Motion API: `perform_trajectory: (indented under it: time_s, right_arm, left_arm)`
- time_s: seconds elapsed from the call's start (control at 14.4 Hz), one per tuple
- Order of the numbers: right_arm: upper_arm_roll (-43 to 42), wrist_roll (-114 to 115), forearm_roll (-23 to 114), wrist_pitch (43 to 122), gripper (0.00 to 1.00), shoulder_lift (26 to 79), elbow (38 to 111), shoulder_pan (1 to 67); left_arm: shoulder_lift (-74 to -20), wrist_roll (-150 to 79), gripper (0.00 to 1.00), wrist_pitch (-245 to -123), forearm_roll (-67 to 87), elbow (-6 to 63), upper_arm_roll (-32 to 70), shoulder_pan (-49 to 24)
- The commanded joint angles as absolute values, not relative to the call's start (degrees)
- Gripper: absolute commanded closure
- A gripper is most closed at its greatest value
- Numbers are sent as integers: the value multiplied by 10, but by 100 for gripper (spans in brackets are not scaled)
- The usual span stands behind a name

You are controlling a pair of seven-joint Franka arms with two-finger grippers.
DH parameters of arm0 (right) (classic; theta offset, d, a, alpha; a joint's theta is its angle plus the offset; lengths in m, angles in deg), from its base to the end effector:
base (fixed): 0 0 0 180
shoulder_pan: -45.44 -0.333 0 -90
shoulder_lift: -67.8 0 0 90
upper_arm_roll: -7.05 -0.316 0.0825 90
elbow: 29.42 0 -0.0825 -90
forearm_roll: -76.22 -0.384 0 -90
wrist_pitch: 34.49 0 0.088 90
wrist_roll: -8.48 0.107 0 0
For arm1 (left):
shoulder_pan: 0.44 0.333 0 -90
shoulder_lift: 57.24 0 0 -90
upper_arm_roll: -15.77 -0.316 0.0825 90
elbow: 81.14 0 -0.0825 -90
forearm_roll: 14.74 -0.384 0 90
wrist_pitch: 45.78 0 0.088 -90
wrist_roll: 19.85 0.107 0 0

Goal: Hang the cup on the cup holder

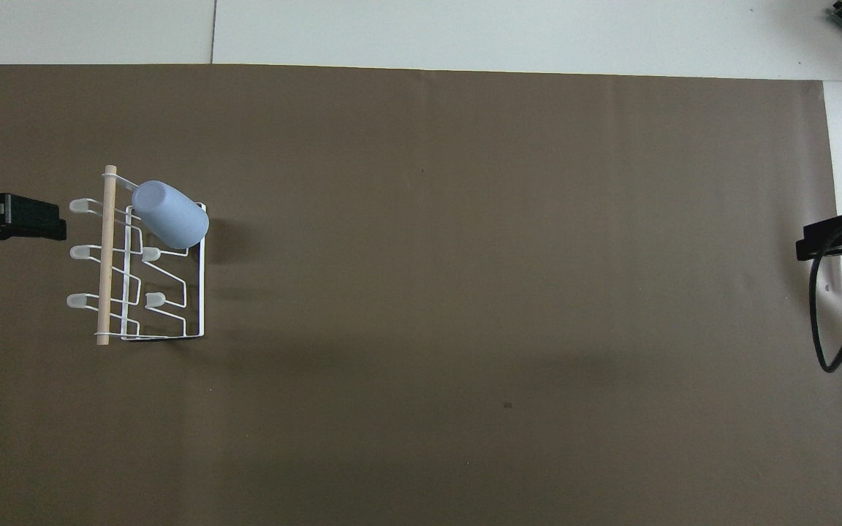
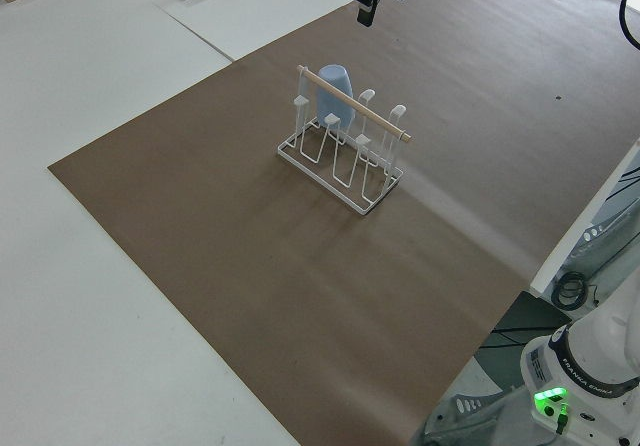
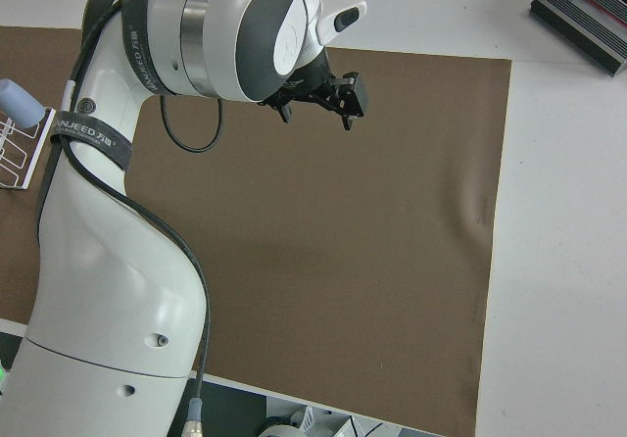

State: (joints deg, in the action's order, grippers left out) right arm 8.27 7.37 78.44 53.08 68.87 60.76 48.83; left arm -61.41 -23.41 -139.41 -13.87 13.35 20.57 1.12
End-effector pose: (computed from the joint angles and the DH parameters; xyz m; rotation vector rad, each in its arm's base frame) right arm 0.5422 -0.0481 0.6297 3.1028 -0.0965 -0.0446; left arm 0.5368 -0.0336 0.6326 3.1278 0.0096 0.0890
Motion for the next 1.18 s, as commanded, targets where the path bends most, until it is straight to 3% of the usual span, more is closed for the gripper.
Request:
perform_trajectory:
  time_s: [0.0,1.11]
  right_arm:
    - [83,80,785,538,0,704,625,490]
    - [83,80,785,538,0,704,625,490]
  left_arm:
    - [-612,-199,0,-1373,-153,128,214,11]
    - [-623,-197,0,-1341,-135,118,212,18]
